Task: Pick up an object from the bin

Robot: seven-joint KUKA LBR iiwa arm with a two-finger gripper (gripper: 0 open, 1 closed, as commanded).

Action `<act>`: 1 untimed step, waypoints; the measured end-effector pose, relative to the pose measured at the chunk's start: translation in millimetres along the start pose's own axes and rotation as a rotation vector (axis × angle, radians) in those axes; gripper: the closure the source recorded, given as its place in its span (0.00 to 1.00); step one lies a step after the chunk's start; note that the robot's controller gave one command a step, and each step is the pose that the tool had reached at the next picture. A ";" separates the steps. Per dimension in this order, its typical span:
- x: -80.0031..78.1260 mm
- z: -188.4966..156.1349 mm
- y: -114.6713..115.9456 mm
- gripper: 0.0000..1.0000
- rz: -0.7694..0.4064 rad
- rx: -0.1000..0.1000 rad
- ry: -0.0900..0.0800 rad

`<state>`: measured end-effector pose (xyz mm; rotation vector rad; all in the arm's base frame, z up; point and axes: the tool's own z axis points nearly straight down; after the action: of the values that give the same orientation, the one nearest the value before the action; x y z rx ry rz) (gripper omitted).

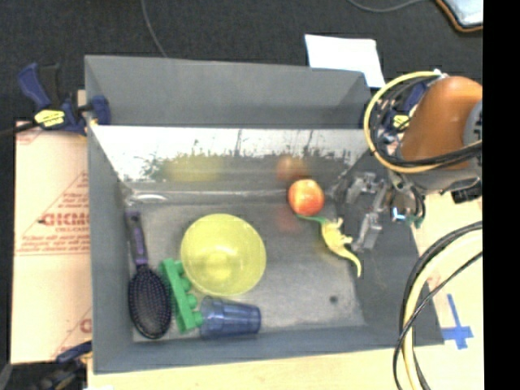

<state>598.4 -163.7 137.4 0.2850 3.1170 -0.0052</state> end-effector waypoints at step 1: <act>18.0 37.4 -1.0 0.00 0.139 -0.001 0.016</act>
Offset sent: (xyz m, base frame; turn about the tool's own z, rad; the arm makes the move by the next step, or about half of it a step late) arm -0.0029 0.0005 -0.0674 0.0873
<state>581.0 -161.6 99.8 0.5033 3.1049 -0.0007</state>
